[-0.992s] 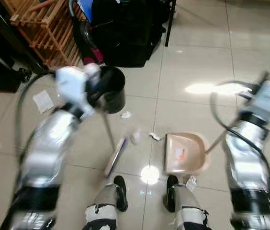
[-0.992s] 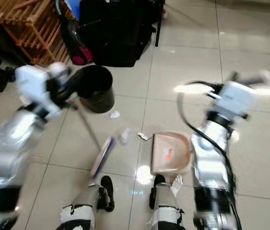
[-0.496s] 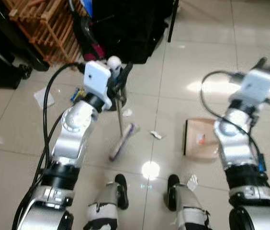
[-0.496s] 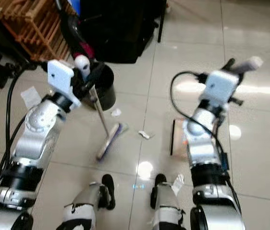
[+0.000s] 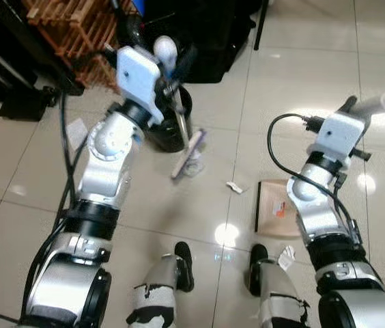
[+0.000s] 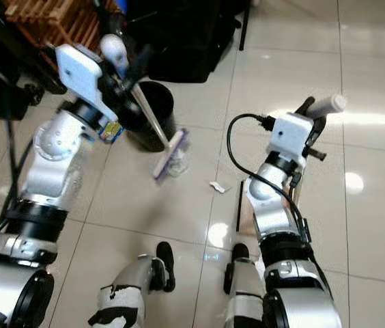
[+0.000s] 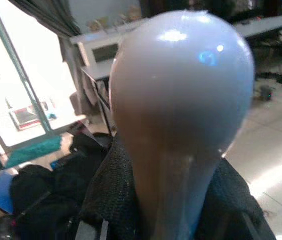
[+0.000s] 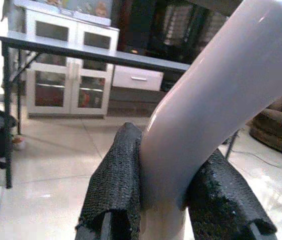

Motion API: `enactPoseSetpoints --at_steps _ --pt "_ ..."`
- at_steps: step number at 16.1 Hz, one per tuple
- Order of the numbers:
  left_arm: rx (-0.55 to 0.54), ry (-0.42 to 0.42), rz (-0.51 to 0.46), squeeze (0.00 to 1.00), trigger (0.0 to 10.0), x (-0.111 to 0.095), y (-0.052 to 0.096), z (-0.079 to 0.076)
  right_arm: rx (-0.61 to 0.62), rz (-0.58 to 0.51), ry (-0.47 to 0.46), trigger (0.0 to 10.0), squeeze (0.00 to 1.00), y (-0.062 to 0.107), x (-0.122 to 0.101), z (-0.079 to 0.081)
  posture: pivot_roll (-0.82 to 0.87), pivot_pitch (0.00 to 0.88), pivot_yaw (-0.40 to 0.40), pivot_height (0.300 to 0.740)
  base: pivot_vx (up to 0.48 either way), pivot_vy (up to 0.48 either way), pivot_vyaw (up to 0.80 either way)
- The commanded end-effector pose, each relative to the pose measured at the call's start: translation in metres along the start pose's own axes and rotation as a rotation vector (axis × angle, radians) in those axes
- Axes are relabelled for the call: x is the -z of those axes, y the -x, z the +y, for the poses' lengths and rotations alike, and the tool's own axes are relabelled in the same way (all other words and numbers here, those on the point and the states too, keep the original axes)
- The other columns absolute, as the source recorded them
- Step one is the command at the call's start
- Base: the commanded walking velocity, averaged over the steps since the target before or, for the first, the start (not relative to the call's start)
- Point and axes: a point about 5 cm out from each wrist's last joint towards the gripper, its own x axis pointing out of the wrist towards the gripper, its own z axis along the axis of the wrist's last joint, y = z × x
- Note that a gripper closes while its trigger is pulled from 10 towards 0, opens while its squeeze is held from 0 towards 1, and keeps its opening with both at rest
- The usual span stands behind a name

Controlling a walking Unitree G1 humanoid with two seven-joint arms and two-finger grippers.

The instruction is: Sweep floor

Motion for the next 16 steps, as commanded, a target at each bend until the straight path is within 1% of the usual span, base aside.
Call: enactPoseSetpoints --at_steps 1,2,4,5,8,9,10,11,12,13,15,16 --pt "0.035 -0.042 0.013 0.0 10.0 0.007 0.004 0.0 0.023 0.002 -0.013 10.0 0.0 0.003 -0.002 0.004 0.11 0.46 0.159 0.74 0.0 0.0 0.0" --pt "0.068 -0.042 0.04 0.0 10.0 0.014 0.004 -0.002 0.038 0.021 -0.029 10.0 0.0 0.006 -0.003 0.007 0.1 0.468 0.156 0.74 0.0 0.0 0.0" --pt "0.113 -0.1 0.092 0.0 10.0 0.027 0.006 -0.004 0.04 0.038 -0.056 10.0 0.0 0.017 -0.006 0.015 0.09 0.462 0.163 0.74 0.0 0.0 0.0" --pt "0.12 -0.116 0.11 0.0 10.0 0.032 0.006 -0.004 0.033 0.045 -0.063 10.0 0.0 0.022 -0.006 0.017 0.09 0.459 0.163 0.74 0.0 0.0 0.0" --pt "0.126 -0.101 0.118 0.0 10.0 0.037 0.002 -0.006 0.029 0.064 -0.072 10.0 0.0 0.028 -0.005 0.018 0.08 0.457 0.162 0.74 0.0 0.0 0.0" --pt "0.133 -0.085 0.116 0.0 10.0 0.04 -0.001 -0.01 0.029 0.069 -0.074 10.0 0.0 0.029 -0.005 0.019 0.08 0.459 0.157 0.74 0.0 0.0 0.0" --pt "0.132 -0.04 0.109 0.0 10.0 0.042 -0.005 -0.016 0.031 0.084 -0.078 10.0 0.0 0.031 -0.005 0.02 0.06 0.452 0.152 0.74 0.0 0.0 0.0" --pt "0.131 -0.031 0.106 0.0 10.0 0.042 -0.006 -0.018 0.032 0.087 -0.078 10.0 0.0 0.031 -0.005 0.021 0.06 0.452 0.152 0.74 0.0 0.0 0.0" --pt "0.128 0.017 0.091 0.0 10.0 0.041 -0.01 -0.024 0.032 0.093 -0.082 10.0 0.0 0.033 -0.006 0.022 0.06 0.446 0.149 0.74 0.0 0.0 0.0" --pt "0.123 0.084 0.063 0.0 10.0 0.039 -0.016 -0.033 0.028 0.103 -0.085 10.0 0.0 0.036 -0.006 0.024 0.05 0.442 0.147 0.74 0.0 0.0 0.0" --pt "0.116 0.165 0.025 0.0 10.0 0.035 -0.026 -0.048 0.025 0.117 -0.089 10.0 0.0 0.037 -0.005 0.026 0.05 0.441 0.141 0.74 0.0 0.0 0.0" --pt "0.126 0.218 0.004 0.0 10.0 0.033 -0.032 -0.062 0.022 0.122 -0.095 10.0 0.0 0.038 -0.006 0.027 0.05 0.441 0.141 0.74 0.0 0.0 0.0"
